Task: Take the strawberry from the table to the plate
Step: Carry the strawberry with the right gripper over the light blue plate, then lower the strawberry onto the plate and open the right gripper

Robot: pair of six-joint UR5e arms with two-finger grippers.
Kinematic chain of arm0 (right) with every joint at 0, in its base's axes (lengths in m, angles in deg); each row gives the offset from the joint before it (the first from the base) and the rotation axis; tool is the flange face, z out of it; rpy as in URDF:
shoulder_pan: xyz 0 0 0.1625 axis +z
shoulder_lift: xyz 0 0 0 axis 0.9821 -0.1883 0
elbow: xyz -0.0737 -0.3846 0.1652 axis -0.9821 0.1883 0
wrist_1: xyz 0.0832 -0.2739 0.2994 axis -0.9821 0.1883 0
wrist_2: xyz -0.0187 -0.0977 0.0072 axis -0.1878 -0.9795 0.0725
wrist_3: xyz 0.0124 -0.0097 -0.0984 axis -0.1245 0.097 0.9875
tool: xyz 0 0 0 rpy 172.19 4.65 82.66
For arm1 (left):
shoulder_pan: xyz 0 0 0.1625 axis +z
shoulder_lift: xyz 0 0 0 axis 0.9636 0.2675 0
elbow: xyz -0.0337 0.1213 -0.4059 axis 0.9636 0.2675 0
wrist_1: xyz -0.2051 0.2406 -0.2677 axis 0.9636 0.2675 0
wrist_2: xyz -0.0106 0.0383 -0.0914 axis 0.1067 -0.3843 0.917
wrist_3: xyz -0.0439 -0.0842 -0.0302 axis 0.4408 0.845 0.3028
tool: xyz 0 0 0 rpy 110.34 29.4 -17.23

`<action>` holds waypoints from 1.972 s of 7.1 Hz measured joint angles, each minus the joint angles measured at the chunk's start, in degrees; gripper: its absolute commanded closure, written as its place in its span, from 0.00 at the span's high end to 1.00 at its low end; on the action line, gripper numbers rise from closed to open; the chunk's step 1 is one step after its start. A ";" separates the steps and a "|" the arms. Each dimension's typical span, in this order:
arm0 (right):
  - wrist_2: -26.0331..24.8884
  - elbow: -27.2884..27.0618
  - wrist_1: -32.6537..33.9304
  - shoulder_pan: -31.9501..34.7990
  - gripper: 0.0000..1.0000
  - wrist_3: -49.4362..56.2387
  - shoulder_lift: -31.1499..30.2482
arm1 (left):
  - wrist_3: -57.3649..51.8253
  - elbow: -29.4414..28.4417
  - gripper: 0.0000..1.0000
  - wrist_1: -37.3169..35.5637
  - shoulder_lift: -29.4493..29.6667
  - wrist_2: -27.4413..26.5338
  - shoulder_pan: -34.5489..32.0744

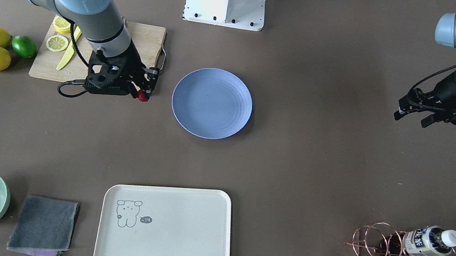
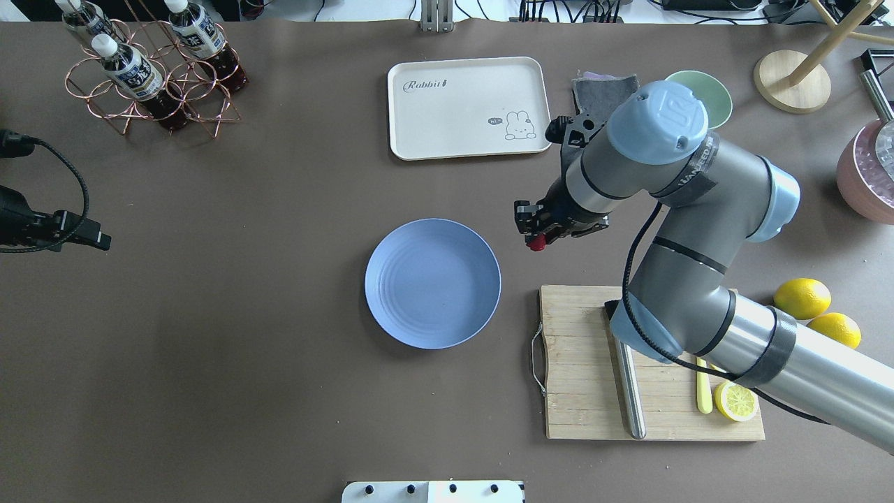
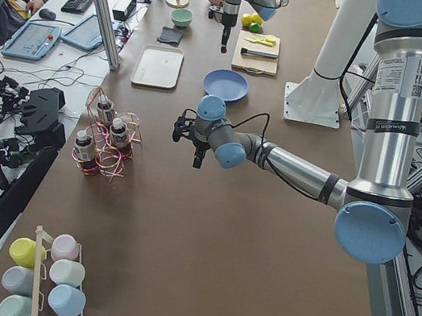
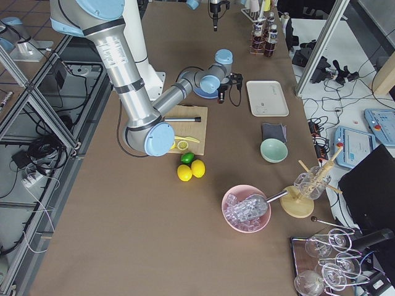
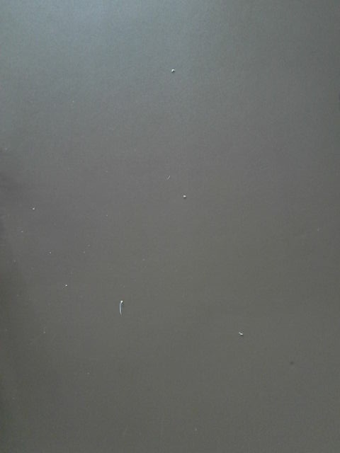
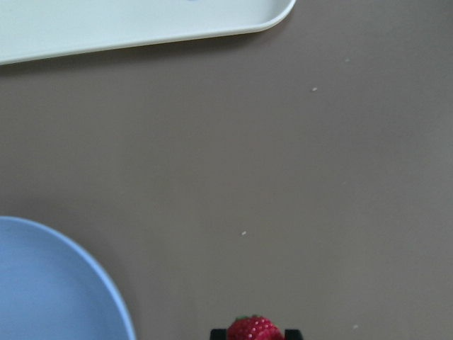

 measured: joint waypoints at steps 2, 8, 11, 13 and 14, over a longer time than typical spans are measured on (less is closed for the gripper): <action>-6.89 -0.44 3.78 -7.94 0.00 -4.65 4.63 | -3.22 -0.87 0.89 -0.12 -1.09 0.76 -2.47; -12.72 13.47 -1.52 -12.48 0.00 -7.14 12.72 | -5.56 0.41 0.89 0.08 -4.67 2.61 -6.55; -12.95 14.68 -2.69 -12.13 1.00 -7.06 13.08 | -5.57 0.22 0.90 0.08 -4.73 2.59 -6.57; -13.62 14.41 -2.60 -12.04 1.00 -6.98 12.94 | -5.40 0.40 0.90 0.03 -4.71 2.66 -6.58; -13.44 13.26 -2.19 -11.53 1.00 -6.91 12.59 | -5.14 0.63 0.90 -0.06 -4.76 3.09 -6.85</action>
